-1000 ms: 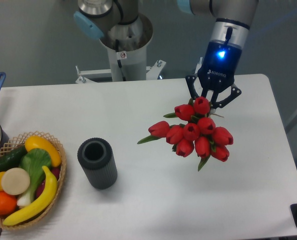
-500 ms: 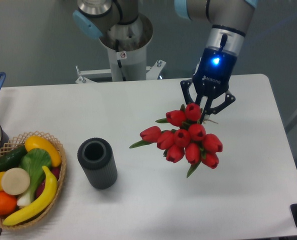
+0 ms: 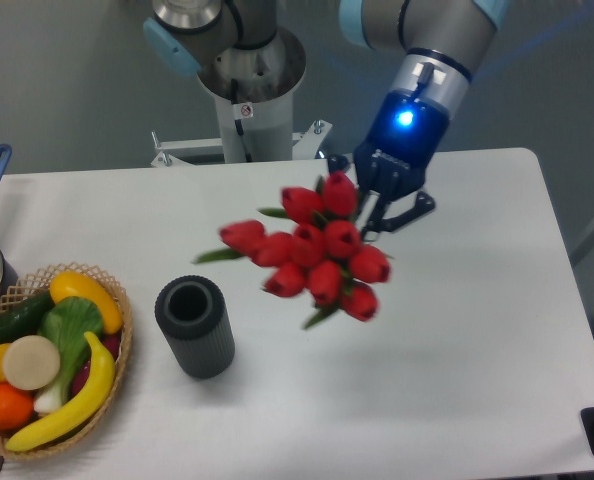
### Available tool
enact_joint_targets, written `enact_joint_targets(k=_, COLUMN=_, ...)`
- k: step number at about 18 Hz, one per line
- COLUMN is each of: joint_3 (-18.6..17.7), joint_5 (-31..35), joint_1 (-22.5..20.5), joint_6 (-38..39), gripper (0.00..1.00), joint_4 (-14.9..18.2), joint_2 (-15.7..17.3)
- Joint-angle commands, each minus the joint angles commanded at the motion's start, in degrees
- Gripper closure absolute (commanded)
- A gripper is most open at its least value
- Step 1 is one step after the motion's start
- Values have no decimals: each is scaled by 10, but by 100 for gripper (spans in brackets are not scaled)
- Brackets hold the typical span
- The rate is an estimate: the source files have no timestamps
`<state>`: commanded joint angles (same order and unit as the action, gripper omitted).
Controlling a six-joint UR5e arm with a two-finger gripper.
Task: Insert the flowers into the vase
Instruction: 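Carry the tulip bunch over the dark grey vase, stems pointing down, then lower the tulip stems into the vase opening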
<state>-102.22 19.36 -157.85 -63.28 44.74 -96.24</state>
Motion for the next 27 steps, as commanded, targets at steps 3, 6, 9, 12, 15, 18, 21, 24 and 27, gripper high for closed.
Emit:
enact_joint_targets(k=3, joint_3=-5, joint_5=-52, joint_1=8, joint_6=-3, gripper=86, joint_4=0, joint_2=-3)
enact_joint_targets(k=6, joint_3=-7, joint_5=-63, joint_1=32, joint_6=-2, gripper=86, joint_4=0, joint_2=-3)
enact_joint_targets(k=9, joint_3=-13, joint_5=-92, joint_1=44, joint_6=-4, gripper=86, joint_4=0, joint_2=-9)
enact_joint_targets(k=12, joint_3=-22, joint_5=-123, joint_1=67, joint_6=-6, gripper=86, joint_4=0, joint_2=-19)
enact_joint_targets(k=15, joint_3=-31, joint_5=-165, joint_1=68, joint_6=-5, gripper=86, joint_4=0, joint_2=-28)
enact_joint_targets(k=18, joint_3=-49, joint_5=-168, joint_1=69, joint_6=-6, gripper=86, joint_4=0, joint_2=-33)
enact_joint_targets(k=21, joint_3=-59, joint_5=-187, joint_1=68, joint_6=-6, gripper=86, joint_4=0, joint_2=-42)
enact_joint_targets(k=24, joint_3=-57, joint_5=-190, joint_1=69, joint_6=-6, gripper=86, joint_4=0, joint_2=-57)
enact_joint_targets(k=27, joint_3=-47, joint_5=-190, joint_1=81, joint_6=-8, gripper=86, joint_4=0, joint_2=-76)
